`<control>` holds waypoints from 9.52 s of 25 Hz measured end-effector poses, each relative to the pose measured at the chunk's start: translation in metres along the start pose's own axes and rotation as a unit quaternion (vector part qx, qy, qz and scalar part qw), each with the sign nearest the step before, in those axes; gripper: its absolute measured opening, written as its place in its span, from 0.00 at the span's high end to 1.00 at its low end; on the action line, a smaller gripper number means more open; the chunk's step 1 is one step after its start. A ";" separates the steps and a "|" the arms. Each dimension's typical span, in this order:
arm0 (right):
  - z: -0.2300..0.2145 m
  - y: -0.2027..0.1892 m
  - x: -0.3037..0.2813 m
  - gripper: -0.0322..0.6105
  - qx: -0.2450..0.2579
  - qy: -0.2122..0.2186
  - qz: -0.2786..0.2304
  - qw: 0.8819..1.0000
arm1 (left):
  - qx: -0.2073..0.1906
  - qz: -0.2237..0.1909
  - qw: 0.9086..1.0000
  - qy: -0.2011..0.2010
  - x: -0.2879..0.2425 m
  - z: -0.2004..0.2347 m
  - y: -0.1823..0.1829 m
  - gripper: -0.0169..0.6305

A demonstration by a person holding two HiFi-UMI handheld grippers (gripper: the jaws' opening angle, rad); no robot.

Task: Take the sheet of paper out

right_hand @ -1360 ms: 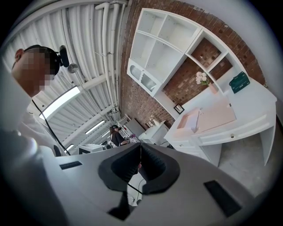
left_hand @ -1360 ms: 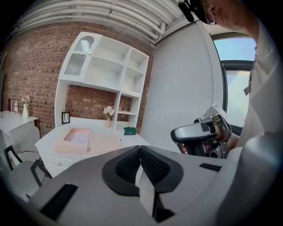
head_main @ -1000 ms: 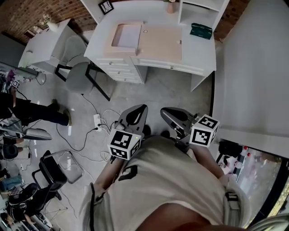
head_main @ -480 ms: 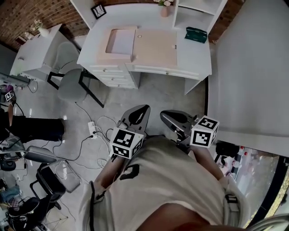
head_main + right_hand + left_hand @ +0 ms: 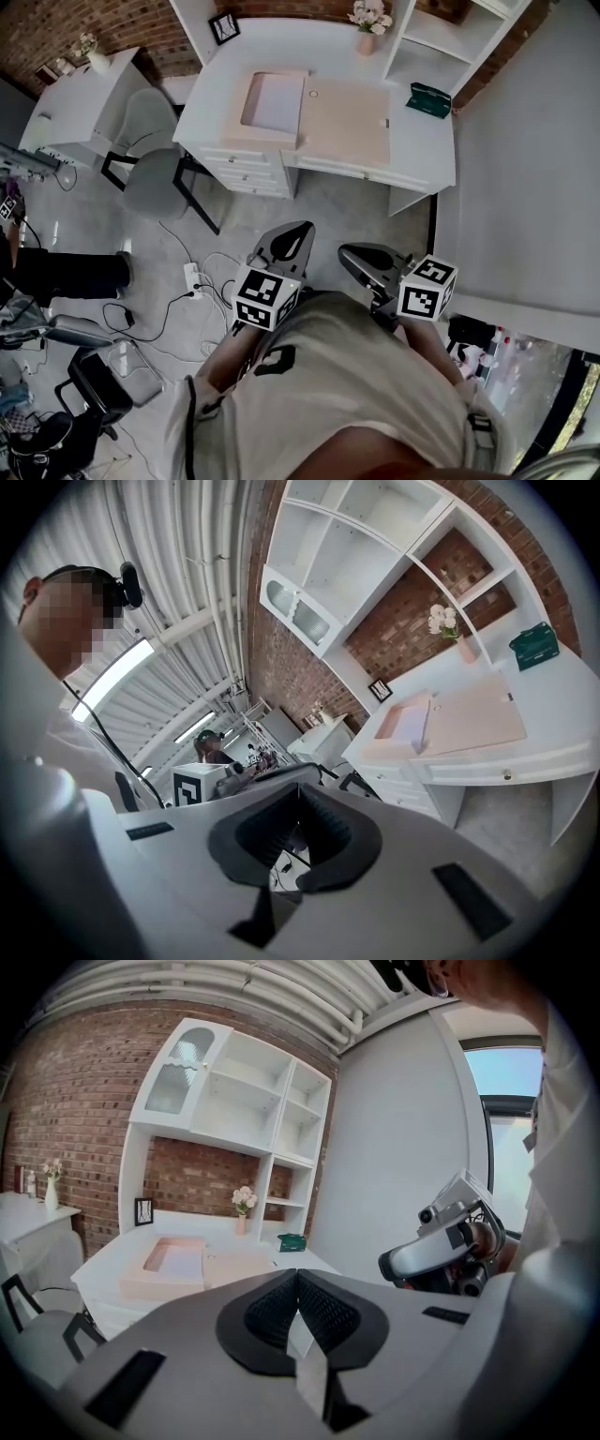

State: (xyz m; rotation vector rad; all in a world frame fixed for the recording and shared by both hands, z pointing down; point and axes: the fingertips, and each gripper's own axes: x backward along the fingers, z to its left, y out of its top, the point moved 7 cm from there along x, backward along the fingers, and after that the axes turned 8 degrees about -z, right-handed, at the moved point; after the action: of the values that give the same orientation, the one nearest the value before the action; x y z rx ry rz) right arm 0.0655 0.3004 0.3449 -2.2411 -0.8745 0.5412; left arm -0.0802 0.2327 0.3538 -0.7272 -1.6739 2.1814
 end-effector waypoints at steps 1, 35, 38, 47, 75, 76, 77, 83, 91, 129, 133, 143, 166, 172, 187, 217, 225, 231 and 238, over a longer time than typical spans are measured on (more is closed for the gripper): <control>0.001 0.001 -0.005 0.91 -0.001 -0.001 0.003 1.000 | 0.002 -0.001 1.000 0.002 0.002 0.006 0.001 0.95; -0.048 0.053 -0.140 0.91 -0.070 0.062 0.067 0.993 | 0.042 -0.022 0.993 0.107 0.002 0.129 0.016 0.95; -0.063 0.067 -0.145 0.91 -0.079 0.070 0.066 0.992 | 0.037 -0.020 0.993 0.114 -0.015 0.136 0.026 0.95; -0.122 0.100 -0.139 0.91 -0.167 0.066 0.037 0.983 | 0.024 -0.014 0.991 0.130 -0.063 0.135 0.044 0.95; -0.239 0.145 -0.174 0.91 -0.217 0.032 0.071 0.973 | 0.028 -0.016 0.983 0.179 -0.147 0.178 0.069 0.95; -0.242 0.145 -0.178 0.91 -0.219 0.025 0.074 0.973 | 0.029 -0.020 0.983 0.177 -0.148 0.184 0.071 0.95; -0.245 0.145 -0.183 0.90 -0.219 0.019 0.076 0.973 | 0.031 -0.024 0.984 0.176 -0.148 0.191 0.074 0.95; -0.260 0.148 -0.216 0.78 -0.230 0.009 0.059 0.971 | 0.040 -0.027 0.983 0.178 -0.138 0.237 0.074 0.95; -0.284 0.145 -0.249 0.53 -0.312 -0.018 0.020 0.950 | 0.055 -0.039 0.983 0.172 -0.125 0.287 0.072 0.95; -0.395 0.106 -0.343 0.43 -0.340 -0.112 0.161 0.920 | 0.096 -0.017 0.966 0.241 -0.123 0.331 0.057 0.95; -0.394 0.107 -0.349 0.43 -0.339 -0.113 0.154 0.921 | 0.097 -0.016 0.965 0.241 -0.119 0.331 0.056 0.95; -0.393 0.108 -0.363 0.43 -0.325 -0.104 0.138 0.930 | 0.091 -0.016 0.964 0.251 -0.103 0.331 0.056 0.95; -0.410 0.110 -0.396 0.74 -0.237 -0.158 0.138 0.949 | 0.094 -0.008 0.957 0.274 -0.090 0.330 0.055 0.95; -0.417 0.106 -0.395 0.90 -0.211 -0.205 0.161 0.942 | 0.096 -0.007 0.958 0.271 -0.096 0.328 0.053 0.95; -0.416 0.107 -0.386 0.91 -0.196 -0.215 0.163 0.943 | 0.091 -0.017 0.961 0.260 -0.097 0.329 0.056 0.95; -0.412 0.118 -0.369 0.91 -0.168 -0.213 0.164 0.949 | 0.086 -0.023 0.963 0.256 -0.096 0.329 0.058 0.95; -0.411 0.121 -0.360 0.91 -0.161 -0.225 0.158 0.948 | 0.085 -0.030 0.966 0.242 -0.096 0.330 0.057 0.95; -0.410 0.123 -0.350 0.91 -0.159 -0.234 0.150 0.947 | 0.082 -0.037 0.970 0.225 -0.099 0.333 0.058 0.95; -0.406 0.122 -0.340 0.91 -0.157 -0.249 0.134 0.946 | 0.077 -0.036 0.975 0.205 -0.097 0.334 0.058 0.95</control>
State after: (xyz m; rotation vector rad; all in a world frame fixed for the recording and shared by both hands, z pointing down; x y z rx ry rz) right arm 0.1182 -0.1840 0.5860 -2.5815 -0.9532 1.2089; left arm -0.1810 -0.1036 0.3839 -0.9766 -1.2870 1.9201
